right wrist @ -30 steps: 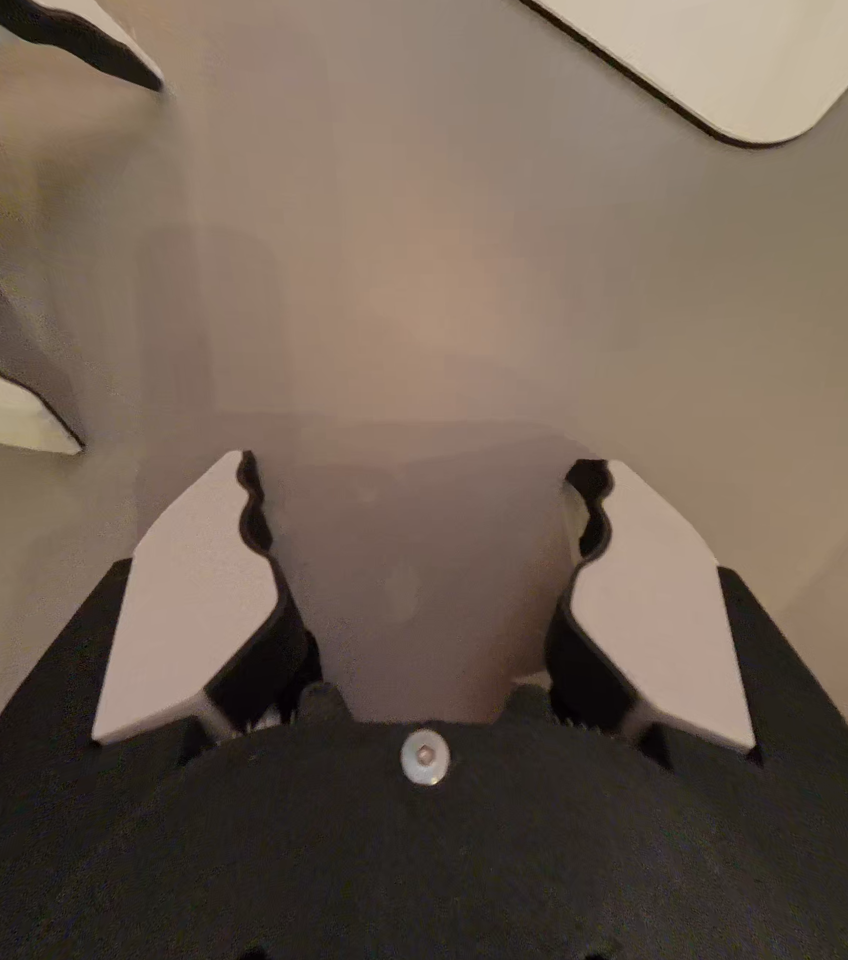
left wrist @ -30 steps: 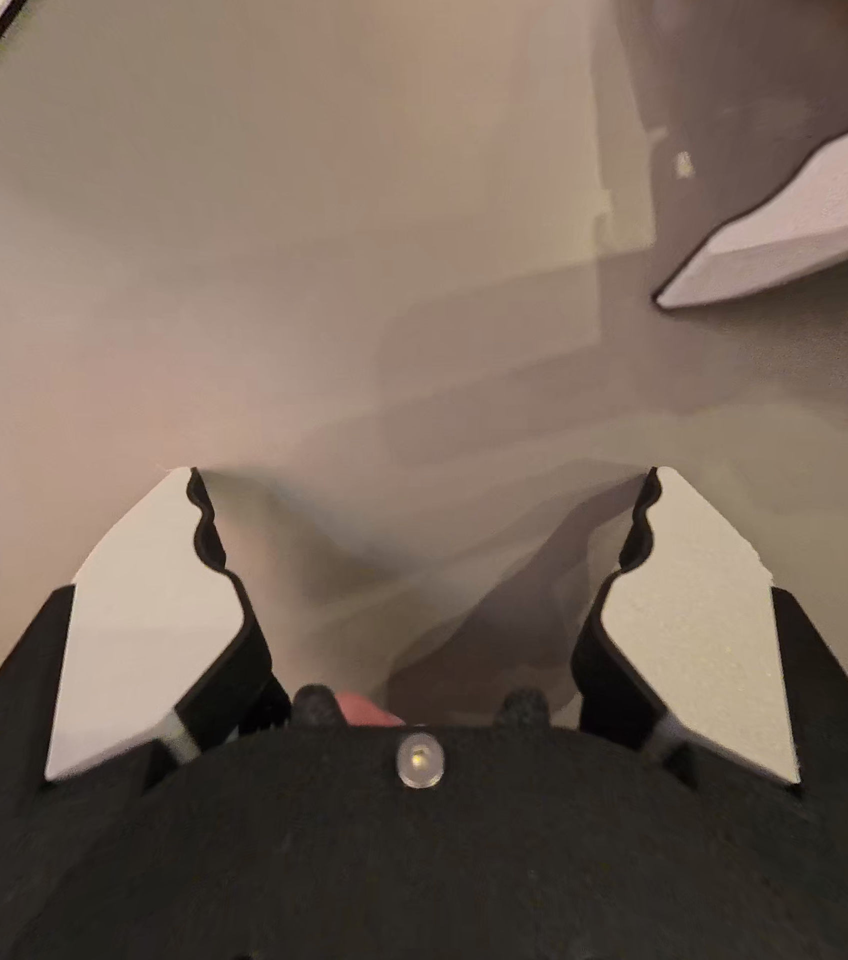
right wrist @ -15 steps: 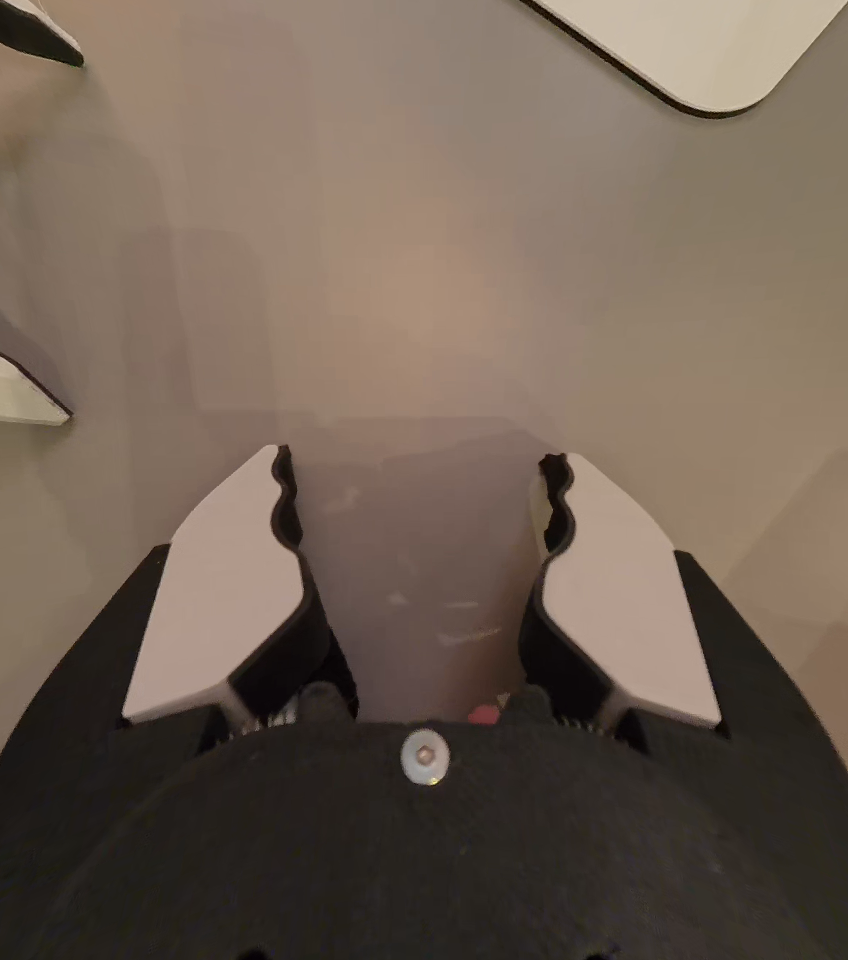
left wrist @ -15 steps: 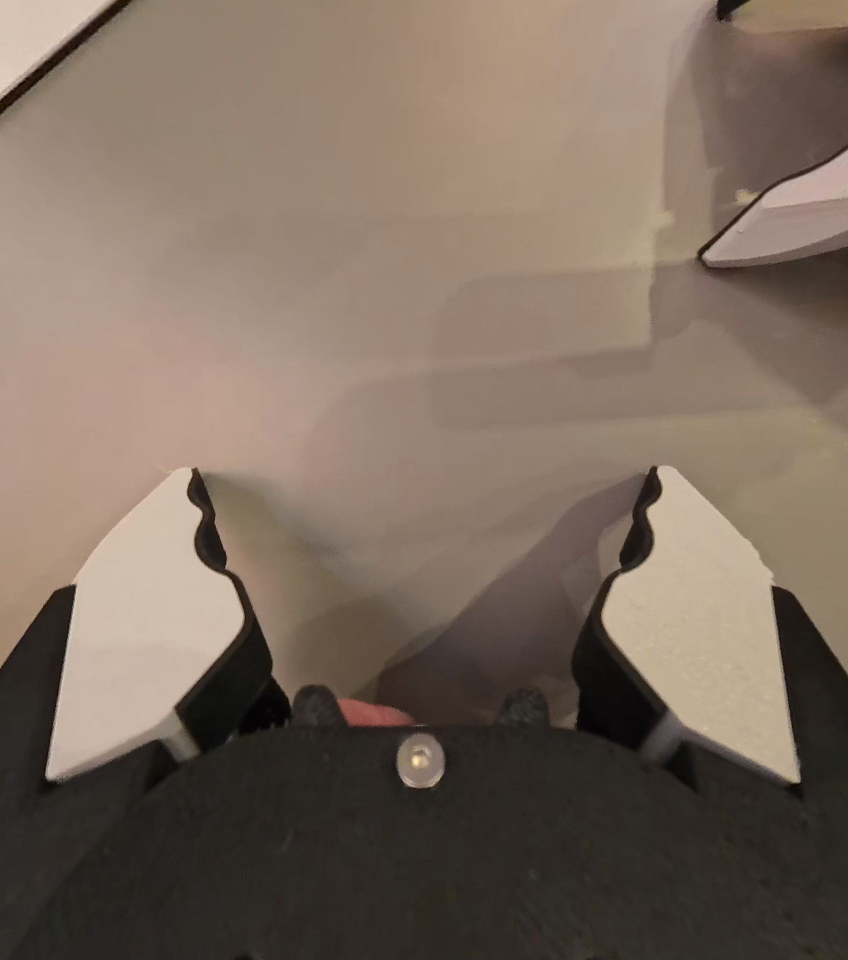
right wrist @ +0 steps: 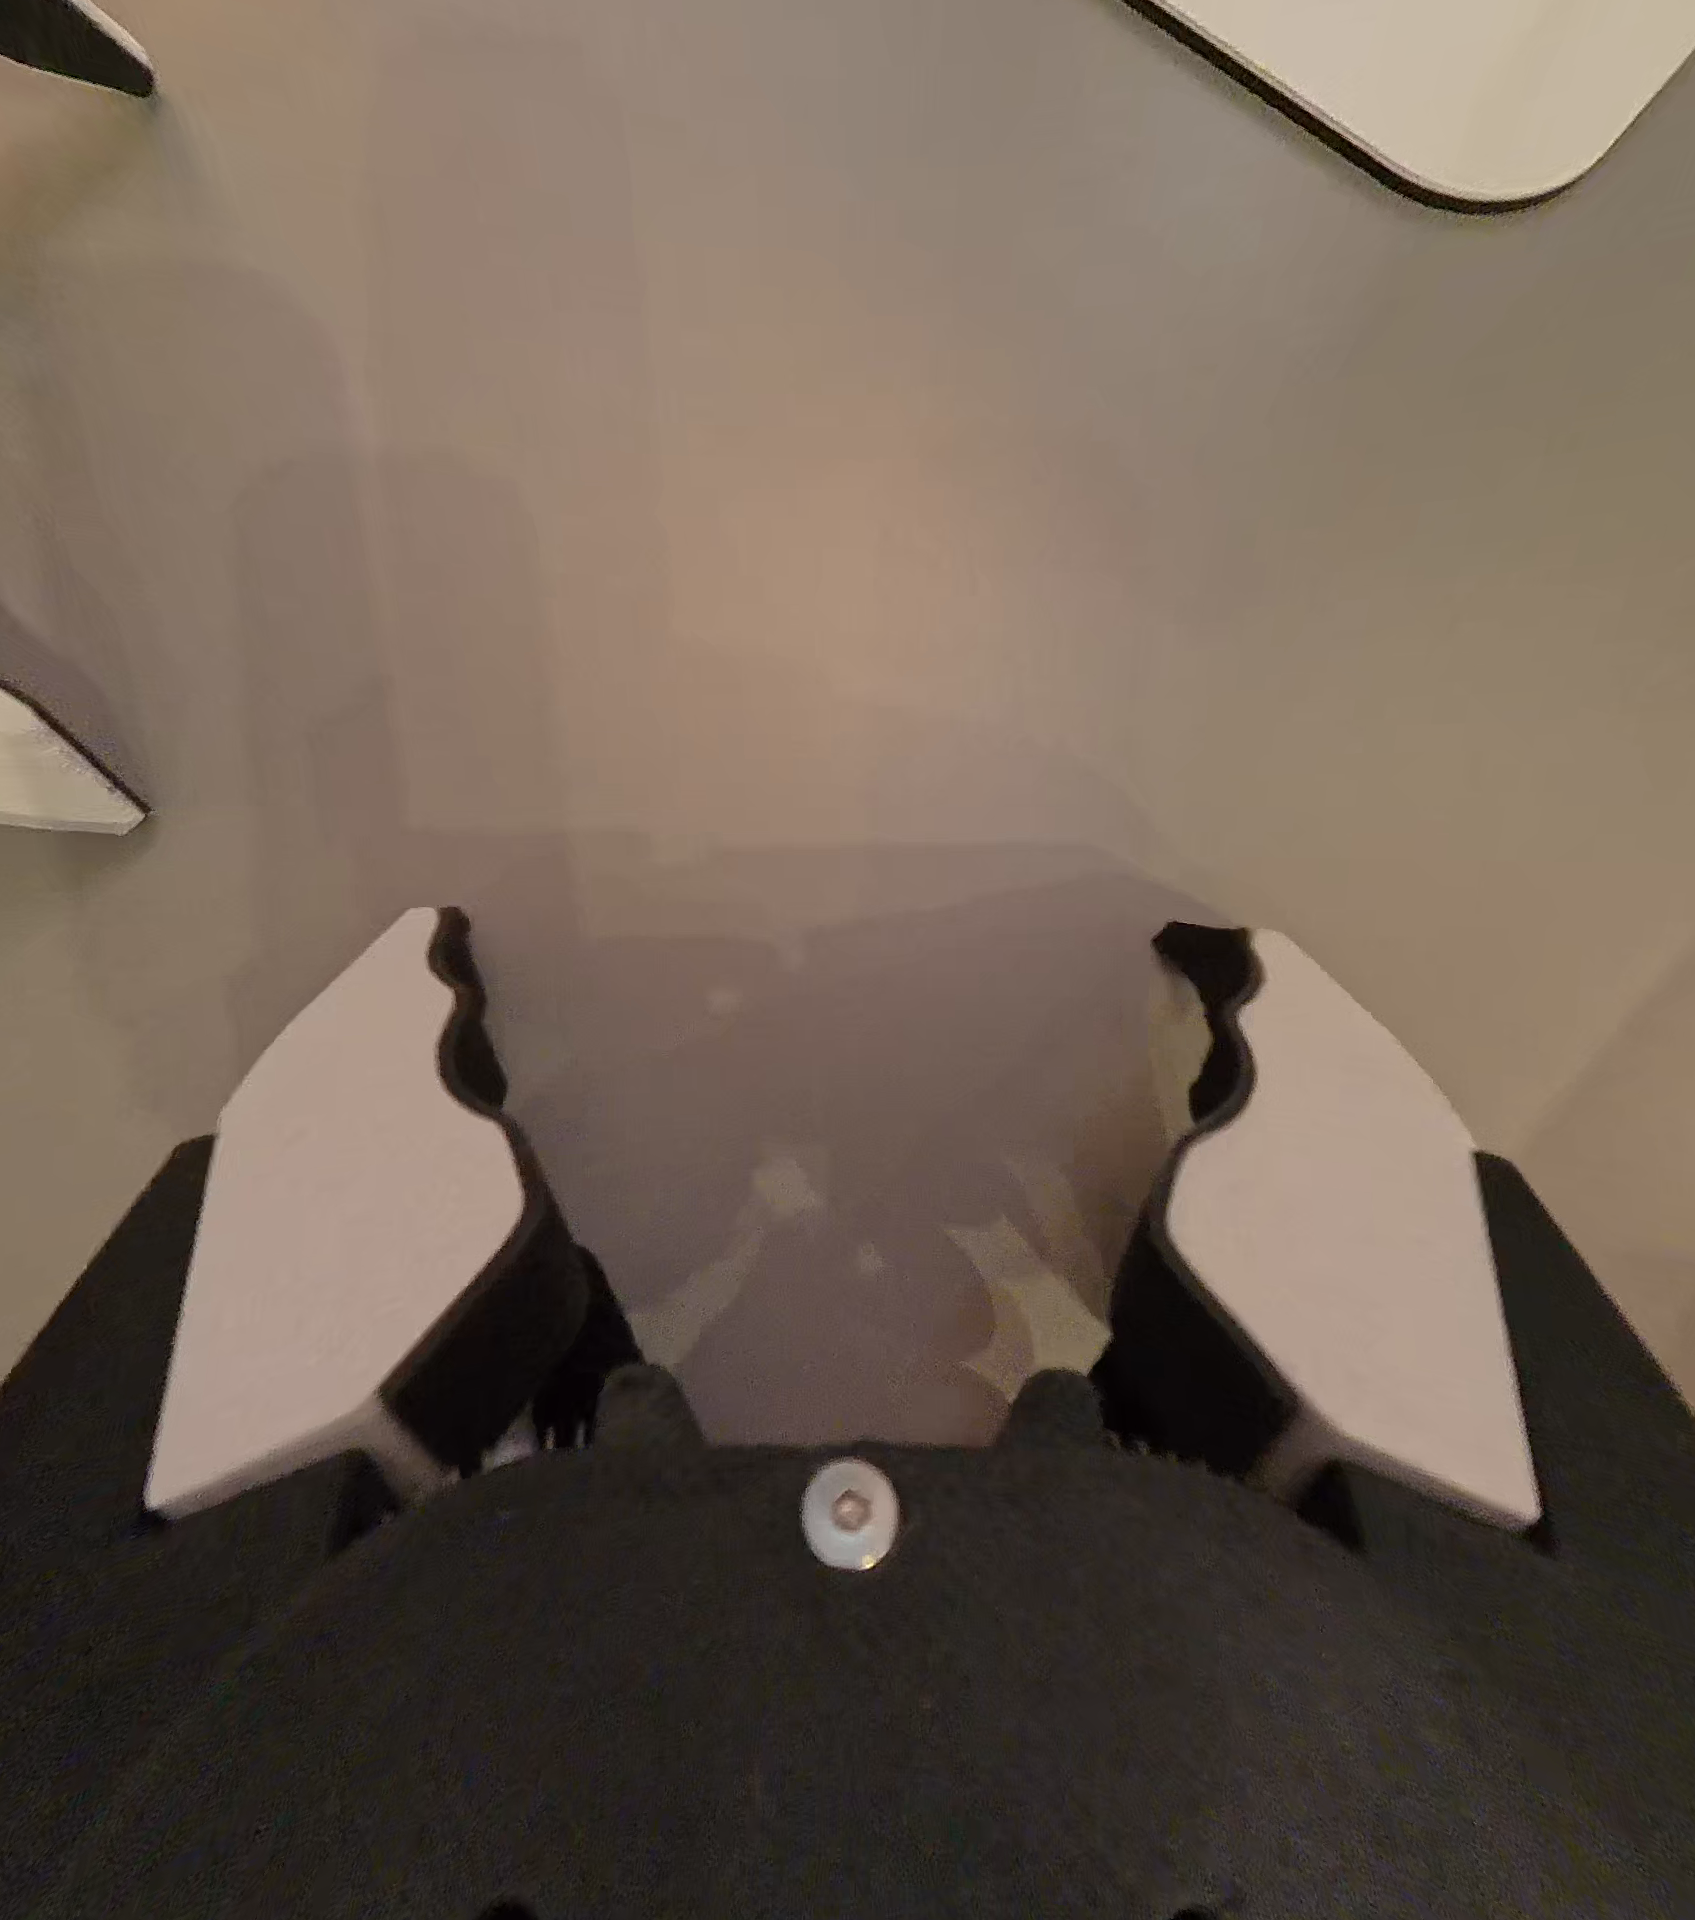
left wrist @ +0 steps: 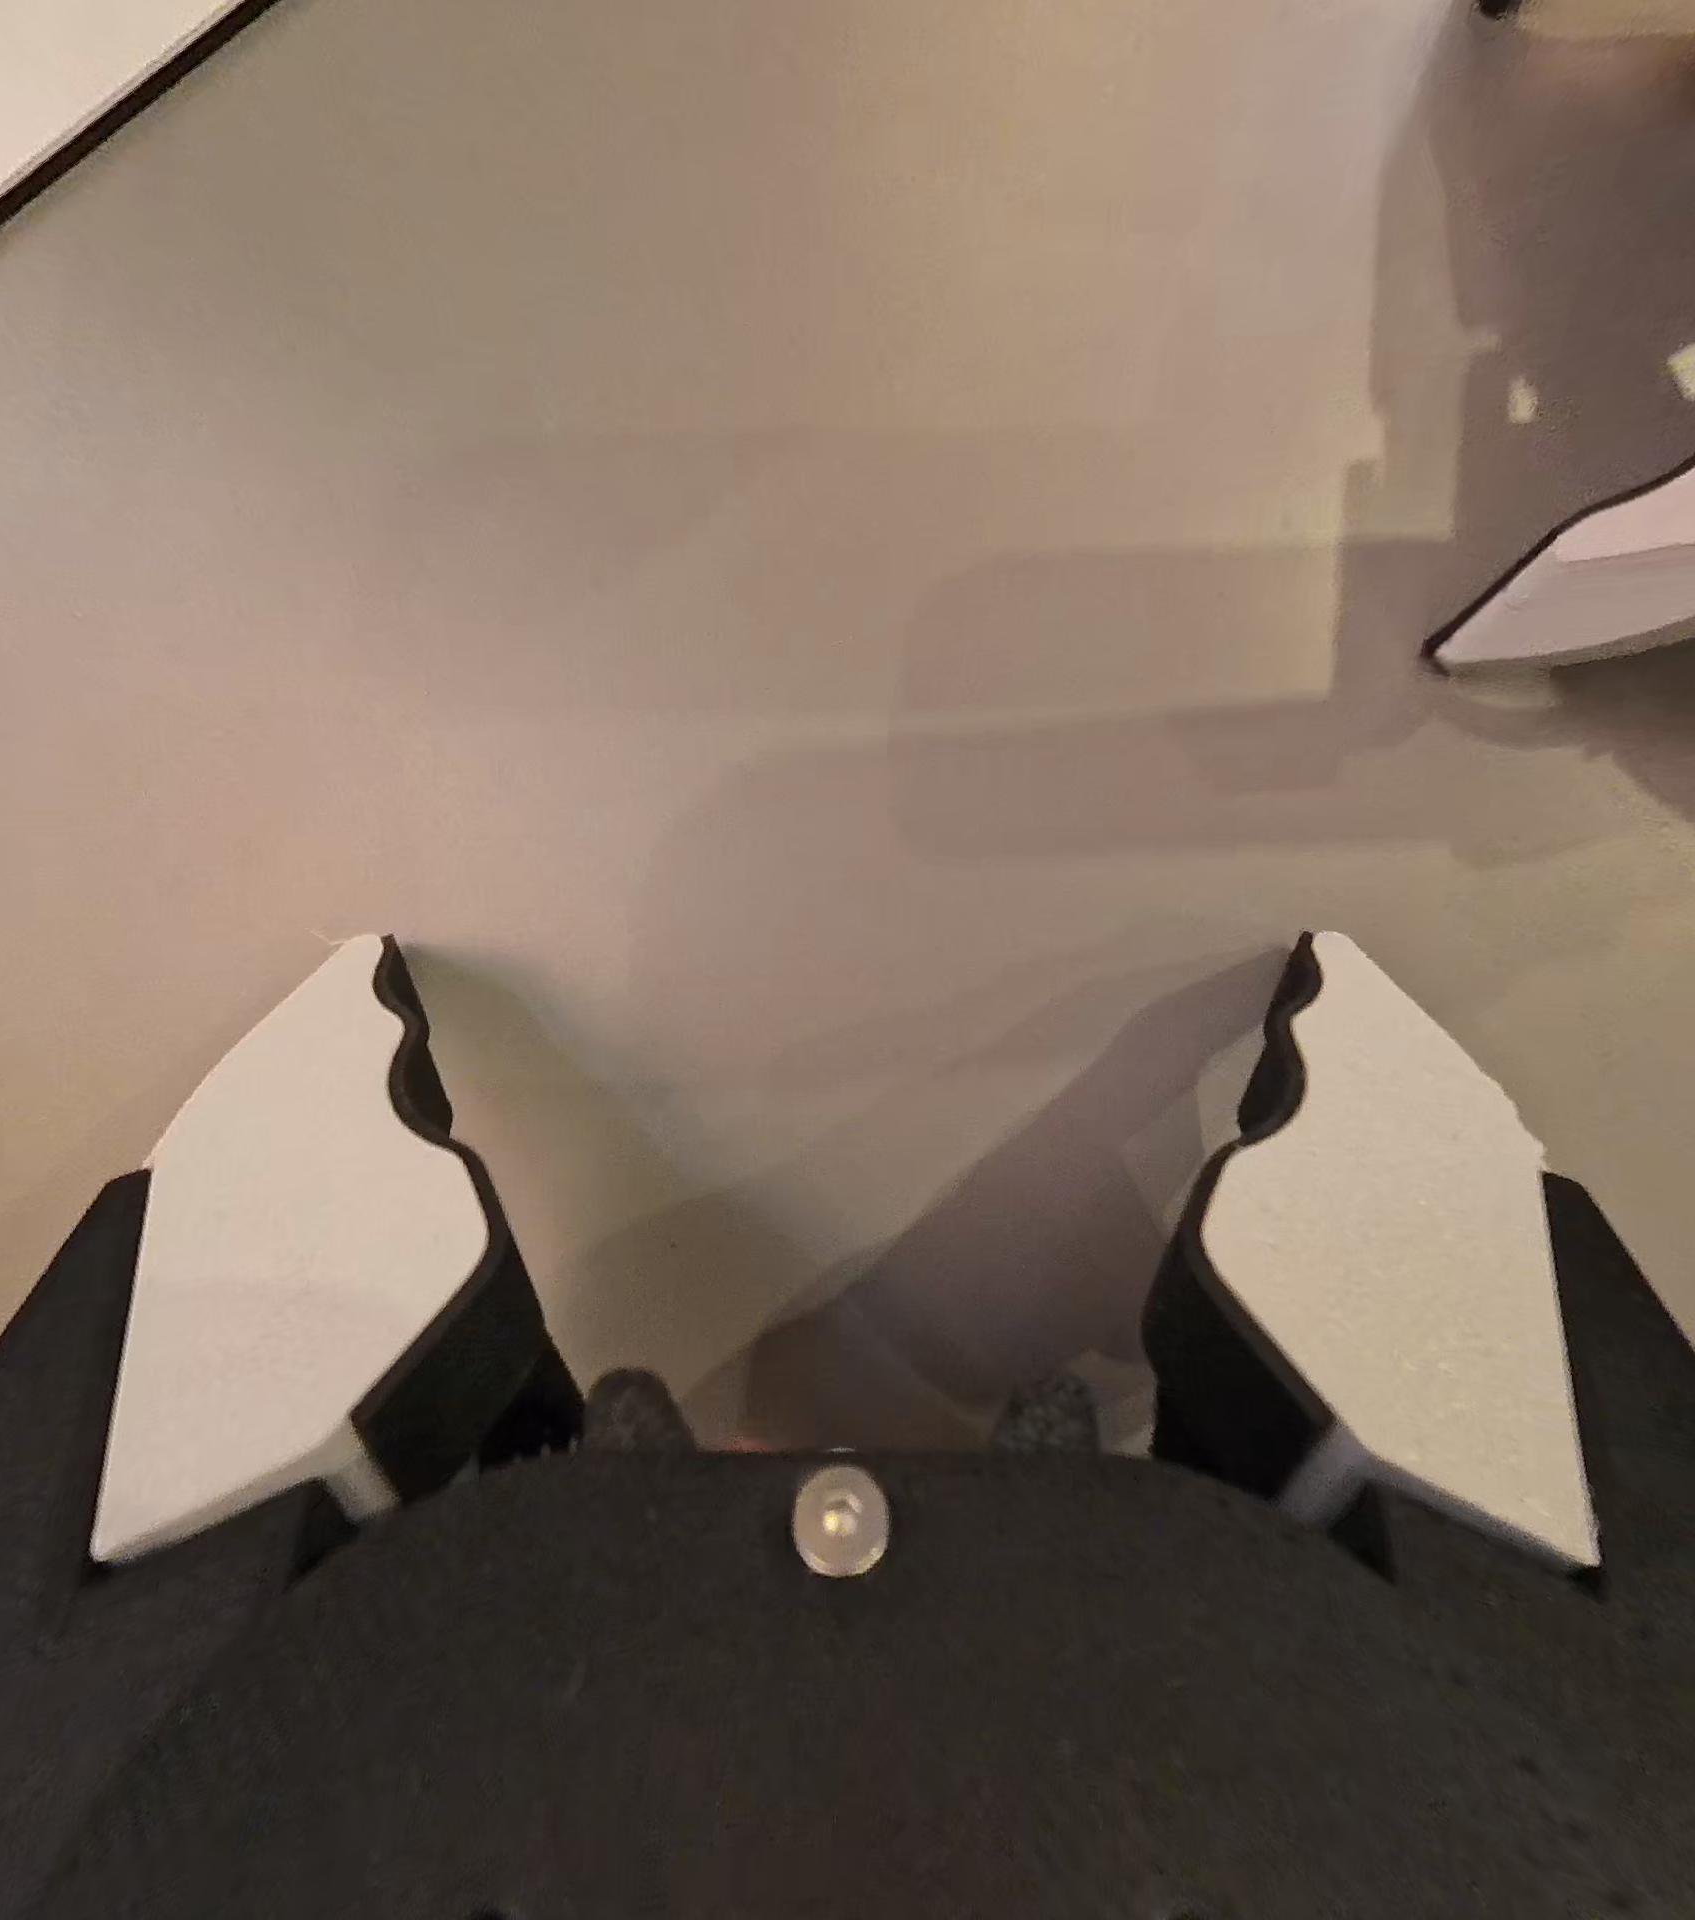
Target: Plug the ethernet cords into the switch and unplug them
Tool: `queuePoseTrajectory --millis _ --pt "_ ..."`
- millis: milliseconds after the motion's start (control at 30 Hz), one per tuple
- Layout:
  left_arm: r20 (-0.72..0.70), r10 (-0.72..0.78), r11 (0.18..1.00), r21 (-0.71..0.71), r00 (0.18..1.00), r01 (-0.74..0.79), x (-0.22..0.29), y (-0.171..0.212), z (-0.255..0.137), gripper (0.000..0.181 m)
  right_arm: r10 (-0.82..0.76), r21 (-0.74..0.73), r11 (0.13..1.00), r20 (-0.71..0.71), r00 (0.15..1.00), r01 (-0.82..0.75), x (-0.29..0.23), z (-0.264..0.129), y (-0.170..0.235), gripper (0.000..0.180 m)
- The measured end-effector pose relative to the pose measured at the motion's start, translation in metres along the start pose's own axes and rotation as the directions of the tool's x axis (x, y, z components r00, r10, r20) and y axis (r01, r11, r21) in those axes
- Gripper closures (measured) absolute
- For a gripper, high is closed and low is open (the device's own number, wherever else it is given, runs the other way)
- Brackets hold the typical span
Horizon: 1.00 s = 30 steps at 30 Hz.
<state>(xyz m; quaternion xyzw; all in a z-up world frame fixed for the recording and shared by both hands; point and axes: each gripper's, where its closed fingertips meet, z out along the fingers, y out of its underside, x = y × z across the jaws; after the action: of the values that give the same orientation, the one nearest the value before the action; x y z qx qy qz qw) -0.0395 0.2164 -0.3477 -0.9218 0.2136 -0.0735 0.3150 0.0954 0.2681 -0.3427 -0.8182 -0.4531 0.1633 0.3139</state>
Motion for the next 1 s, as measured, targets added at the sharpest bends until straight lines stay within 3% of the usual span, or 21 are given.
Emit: queuePoseTrajectory --millis 100,300,1000 --pt "0.007 -0.008 1.0 0.002 1.0 0.008 0.0 0.001 -0.001 0.035 0.025 -0.027 0.999 -0.017 1.0 -0.026 0.003 0.003 0.002 0.033" --pt "-0.075 0.092 0.996 0.0 0.993 -0.092 0.001 -0.008 0.007 0.034 0.03 -0.024 0.999 -0.022 0.999 -0.03 0.005 0.009 -0.005 0.033" --pt "-0.068 0.088 0.996 0.004 0.994 -0.088 -0.001 -0.012 0.01 0.034 0.017 -0.026 1.0 -0.01 1.0 -0.017 0.007 0.013 -0.008 0.033"
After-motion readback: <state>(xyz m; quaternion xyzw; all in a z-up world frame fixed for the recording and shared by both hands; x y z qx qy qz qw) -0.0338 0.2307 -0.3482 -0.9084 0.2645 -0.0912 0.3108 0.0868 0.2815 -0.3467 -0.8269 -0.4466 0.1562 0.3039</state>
